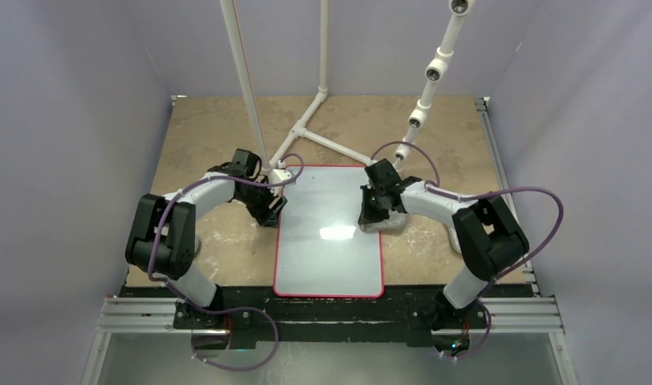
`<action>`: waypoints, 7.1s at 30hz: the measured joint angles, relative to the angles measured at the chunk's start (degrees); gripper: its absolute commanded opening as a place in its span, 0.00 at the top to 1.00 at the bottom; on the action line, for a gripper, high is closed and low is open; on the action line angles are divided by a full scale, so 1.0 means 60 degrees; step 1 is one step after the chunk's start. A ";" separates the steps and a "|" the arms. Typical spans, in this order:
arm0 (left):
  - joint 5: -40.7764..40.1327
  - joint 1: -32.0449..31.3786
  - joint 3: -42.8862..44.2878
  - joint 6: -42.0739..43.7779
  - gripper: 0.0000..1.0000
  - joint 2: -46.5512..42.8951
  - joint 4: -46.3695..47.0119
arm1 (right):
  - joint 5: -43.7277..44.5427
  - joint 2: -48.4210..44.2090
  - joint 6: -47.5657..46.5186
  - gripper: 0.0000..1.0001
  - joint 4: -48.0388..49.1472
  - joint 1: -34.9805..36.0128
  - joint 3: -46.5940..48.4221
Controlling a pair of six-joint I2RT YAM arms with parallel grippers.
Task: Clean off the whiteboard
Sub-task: Hold the whiteboard at the center of the board.
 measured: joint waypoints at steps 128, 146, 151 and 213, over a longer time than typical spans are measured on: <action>-0.0120 -0.0393 0.0455 0.0761 0.73 0.0135 -0.0820 | -0.0765 0.5479 0.3053 1.00 0.3774 0.0794 0.5388; -0.0353 -0.0656 -0.0142 0.0681 0.86 0.0291 0.0106 | -0.0525 0.6889 0.3785 1.00 0.3861 0.1188 0.7417; -0.0390 -0.0710 -0.0208 0.0903 0.88 0.0211 0.0175 | -0.0215 0.7515 0.4098 1.00 0.3956 0.1504 0.8309; -0.0525 -0.0790 -0.0076 0.1515 0.95 0.0240 -0.0025 | -0.0273 0.6961 0.4197 1.00 0.4546 0.1093 0.7155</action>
